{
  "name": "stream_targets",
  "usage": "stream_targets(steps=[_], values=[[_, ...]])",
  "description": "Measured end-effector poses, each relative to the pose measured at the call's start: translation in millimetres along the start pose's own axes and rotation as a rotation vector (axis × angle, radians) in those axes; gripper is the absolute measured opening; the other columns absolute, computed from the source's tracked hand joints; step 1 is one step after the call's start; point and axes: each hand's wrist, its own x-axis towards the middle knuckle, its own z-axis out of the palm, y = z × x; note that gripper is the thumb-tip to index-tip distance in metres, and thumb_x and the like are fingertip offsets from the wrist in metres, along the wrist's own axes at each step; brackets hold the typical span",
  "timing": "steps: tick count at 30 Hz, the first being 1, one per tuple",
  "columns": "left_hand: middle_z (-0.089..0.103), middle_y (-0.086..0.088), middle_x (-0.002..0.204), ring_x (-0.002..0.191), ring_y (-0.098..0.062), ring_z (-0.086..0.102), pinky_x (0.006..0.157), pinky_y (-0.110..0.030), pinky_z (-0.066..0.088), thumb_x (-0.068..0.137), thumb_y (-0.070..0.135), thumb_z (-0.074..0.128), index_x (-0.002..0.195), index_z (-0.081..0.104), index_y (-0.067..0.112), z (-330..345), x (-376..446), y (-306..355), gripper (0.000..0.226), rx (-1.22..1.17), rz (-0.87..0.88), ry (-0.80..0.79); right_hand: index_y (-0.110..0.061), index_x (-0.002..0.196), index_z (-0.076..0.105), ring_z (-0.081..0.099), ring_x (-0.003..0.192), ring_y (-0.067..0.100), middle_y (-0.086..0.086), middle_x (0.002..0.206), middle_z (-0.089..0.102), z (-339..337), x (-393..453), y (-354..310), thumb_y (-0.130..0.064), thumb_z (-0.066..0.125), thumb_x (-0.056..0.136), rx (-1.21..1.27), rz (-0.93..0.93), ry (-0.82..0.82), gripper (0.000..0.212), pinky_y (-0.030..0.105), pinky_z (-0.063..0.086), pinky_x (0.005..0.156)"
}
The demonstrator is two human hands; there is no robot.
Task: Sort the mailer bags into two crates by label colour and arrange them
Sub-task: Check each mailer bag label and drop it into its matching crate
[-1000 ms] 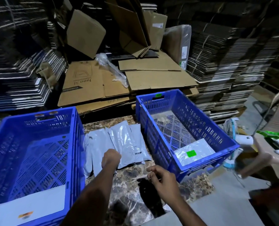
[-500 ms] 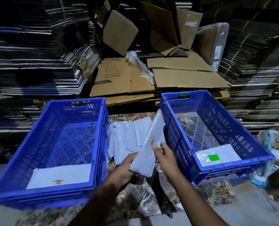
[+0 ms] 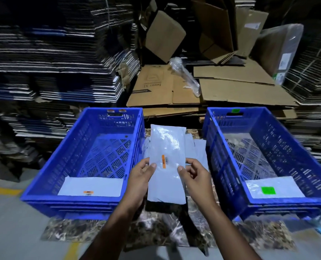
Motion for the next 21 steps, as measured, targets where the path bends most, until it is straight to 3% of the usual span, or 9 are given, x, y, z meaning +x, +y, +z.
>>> stream_targets(steps=[3, 6, 8, 10, 12, 14, 16, 19, 21], values=[[0.075, -0.012, 0.104, 0.095, -0.033, 0.072, 0.081, -0.048, 0.058, 0.097, 0.022, 0.062, 0.117, 0.059, 0.015, -10.9, 0.3, 5.2, 0.022, 0.019, 0.015, 0.06, -0.02, 0.102, 0.066, 0.06, 0.066, 0.014, -0.003, 0.068, 0.061, 9.0, 1.5, 4.5, -0.03, 0.073, 0.088, 0.02, 0.017, -0.001, 0.019, 0.04, 0.048, 0.061], [0.074, -0.015, 0.1, 0.087, -0.028, 0.071, 0.077, -0.044, 0.055, 0.094, 0.019, 0.066, 0.11, 0.06, 0.016, -27.3, 0.9, 11.2, 0.017, 0.015, 0.029, 0.111, -0.02, 0.093, 0.065, 0.06, 0.066, 0.017, 0.002, 0.068, 0.059, 26.1, 5.1, 4.9, -0.047, 0.076, 0.075, 0.06, 0.019, 0.023, 0.034, 0.047, 0.054, 0.064], [0.069, -0.019, 0.09, 0.08, -0.027, 0.067, 0.075, -0.045, 0.053, 0.093, 0.018, 0.068, 0.1, 0.066, 0.023, -48.8, 6.1, 16.6, 0.009, 0.061, 0.048, 0.137, -0.021, 0.086, 0.062, 0.054, 0.063, 0.014, -0.002, 0.064, 0.054, 43.3, 7.6, 5.7, -0.042, 0.077, 0.079, 0.073, 0.006, -0.014, 0.027, 0.04, 0.049, 0.062], [0.069, -0.011, 0.086, 0.078, -0.023, 0.065, 0.073, -0.041, 0.051, 0.093, 0.017, 0.069, 0.092, 0.069, 0.026, -76.1, 13.4, 27.6, 0.009, 0.152, 0.092, 0.184, -0.022, 0.082, 0.062, 0.055, 0.063, 0.012, -0.008, 0.064, 0.058, 64.2, 7.4, 5.1, -0.03, 0.07, 0.091, 0.065, -0.01, -0.076, 0.015, 0.033, 0.045, 0.064], [0.074, 0.001, 0.087, 0.079, -0.015, 0.068, 0.072, -0.036, 0.053, 0.093, 0.017, 0.068, 0.091, 0.07, 0.024, -106.4, 22.2, 45.4, 0.008, 0.258, 0.154, 0.254, -0.024, 0.088, 0.067, 0.067, 0.076, 0.011, -0.007, 0.076, 0.07, 86.9, 6.0, 4.9, -0.027, 0.063, 0.097, 0.009, -0.034, -0.14, 0.01, 0.032, 0.053, 0.071], [0.074, 0.012, 0.084, 0.078, -0.006, 0.068, 0.073, -0.03, 0.054, 0.093, 0.019, 0.068, 0.088, 0.07, 0.031, -141.0, 35.4, 64.7, 0.013, 0.39, 0.221, 0.318, -0.026, 0.098, 0.069, 0.067, 0.085, 0.003, -0.01, 0.088, 0.073, 109.6, 3.1, 7.5, -0.023, 0.064, 0.096, -0.099, -0.067, -0.196, 0.006, 0.026, 0.051, 0.074], [0.073, 0.015, 0.082, 0.076, -0.001, 0.065, 0.075, -0.029, 0.052, 0.09, 0.028, 0.068, 0.086, 0.071, 0.036, -174.8, 50.6, 80.1, 0.009, 0.546, 0.266, 0.336, -0.023, 0.115, 0.066, 0.064, 0.1, 0.001, -0.01, 0.11, 0.071, 131.4, 0.9, 12.4, -0.024, 0.064, 0.096, -0.251, -0.118, -0.261, 0.019, 0.023, 0.047, 0.084], [0.068, 0.013, 0.078, 0.07, 0.003, 0.057, 0.069, -0.021, 0.044, 0.092, 0.022, 0.065, 0.091, 0.07, 0.029, -213.8, 70.3, 90.3, 0.008, 0.837, 0.292, 0.323, -0.019, 0.145, 0.046, 0.04, 0.14, 0.014, -0.001, 0.152, 0.044, 156.5, -2.1, 18.4, -0.035, 0.056, 0.099, -0.464, -0.156, -0.374, 0.05, 0.025, 0.031, 0.112], [0.064, 0.01, 0.077, 0.073, -0.006, 0.056, 0.067, -0.025, 0.039, 0.094, 0.021, 0.062, 0.093, 0.069, 0.023, -230.2, 81.1, 87.3, 0.008, 1.003, 0.251, 0.289, -0.022, 0.156, 0.027, 0.02, 0.15, 0.012, -0.005, 0.162, 0.025, 166.6, -6.0, 20.0, -0.04, 0.05, 0.101, -0.488, -0.114, -0.414, 0.062, 0.028, 0.02, 0.119]])
